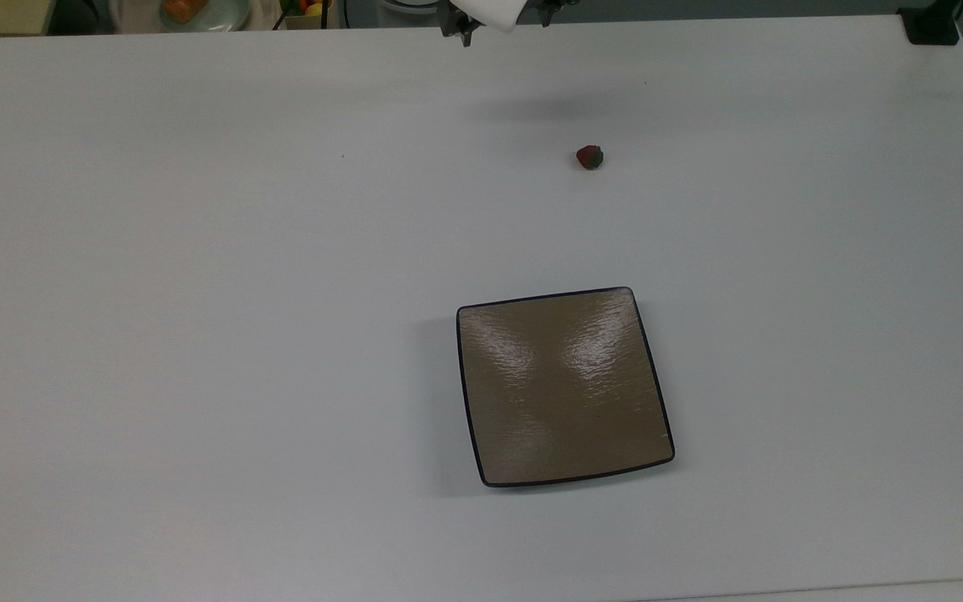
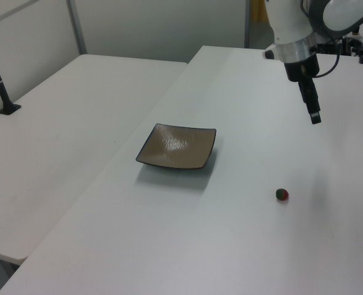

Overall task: Strawberries on a ceramic plate
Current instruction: 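Lower the open gripper over the strawberry on the table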

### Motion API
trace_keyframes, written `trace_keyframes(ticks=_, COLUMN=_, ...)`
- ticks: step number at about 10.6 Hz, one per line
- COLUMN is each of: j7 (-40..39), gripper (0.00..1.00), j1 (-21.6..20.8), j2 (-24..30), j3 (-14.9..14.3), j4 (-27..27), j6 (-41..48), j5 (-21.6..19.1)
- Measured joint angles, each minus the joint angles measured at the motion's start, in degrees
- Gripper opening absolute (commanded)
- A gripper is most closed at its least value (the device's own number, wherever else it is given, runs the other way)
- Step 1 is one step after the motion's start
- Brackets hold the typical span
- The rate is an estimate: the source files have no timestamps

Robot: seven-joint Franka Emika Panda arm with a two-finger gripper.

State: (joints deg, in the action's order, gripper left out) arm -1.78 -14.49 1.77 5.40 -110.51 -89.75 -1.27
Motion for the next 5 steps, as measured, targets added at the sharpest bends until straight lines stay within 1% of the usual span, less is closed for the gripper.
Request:
trace_keyframes(ticks=1, j7=0.0, gripper=1.0, j1=-0.1, j2=0.0, j3=0.3, j4=-0.7, j6=-0.4, j5=0.0)
trace_keyframes(ticks=4, j7=0.0, gripper=1.0, j1=-0.4, j2=-0.1, j3=2.4, j4=-3.9, j6=-4.3, j5=0.0)
trace_keyframes(ticks=5, j7=0.0, gripper=1.0, j1=-0.9, j2=-0.1, j3=2.5, j4=-4.8, j6=-5.9, j5=0.0)
